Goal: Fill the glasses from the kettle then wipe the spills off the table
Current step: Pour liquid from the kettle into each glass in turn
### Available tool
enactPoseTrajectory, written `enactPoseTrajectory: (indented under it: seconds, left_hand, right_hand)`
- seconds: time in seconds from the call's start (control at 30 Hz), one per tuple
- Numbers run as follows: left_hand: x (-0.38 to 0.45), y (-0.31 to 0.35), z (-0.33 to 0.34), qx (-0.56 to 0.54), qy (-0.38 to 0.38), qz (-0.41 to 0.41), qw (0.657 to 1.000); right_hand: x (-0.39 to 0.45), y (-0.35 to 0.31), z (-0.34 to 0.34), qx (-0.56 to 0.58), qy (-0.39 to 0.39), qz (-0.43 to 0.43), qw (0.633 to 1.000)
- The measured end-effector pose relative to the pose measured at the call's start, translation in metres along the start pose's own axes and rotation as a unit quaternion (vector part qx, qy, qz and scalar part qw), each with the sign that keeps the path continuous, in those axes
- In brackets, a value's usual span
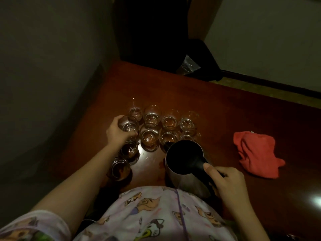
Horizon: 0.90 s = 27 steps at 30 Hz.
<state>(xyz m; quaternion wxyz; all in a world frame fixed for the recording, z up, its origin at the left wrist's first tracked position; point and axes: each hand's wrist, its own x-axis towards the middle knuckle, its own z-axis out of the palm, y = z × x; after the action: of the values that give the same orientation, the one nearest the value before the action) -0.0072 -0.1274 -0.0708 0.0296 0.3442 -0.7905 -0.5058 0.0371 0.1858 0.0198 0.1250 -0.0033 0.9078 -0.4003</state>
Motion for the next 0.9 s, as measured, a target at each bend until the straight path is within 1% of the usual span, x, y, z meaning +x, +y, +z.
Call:
enactPoseTrajectory:
  seconds: [0.3,0.5,0.7,0.9]
  left_hand:
    - [-0.012,0.014,-0.013,-0.038,0.048,0.040,0.997]
    - [-0.032,0.025,-0.022,-0.043,0.040,0.070,0.996]
    - [-0.059,0.038,-0.028,-0.054,0.016,0.093,0.994]
    - [-0.083,0.040,-0.024,-0.036,-0.069,0.113,0.990]
  right_hand:
    - [0.006,0.002,-0.003,0.018,0.013,-0.009,1.000]
    - [0.003,0.001,-0.003,0.012,0.017,-0.033,0.999]
    - [0.001,0.003,-0.003,0.032,0.024,-0.006,0.999]
    - [-0.001,0.007,-0.004,0.040,0.027,0.012,0.999]
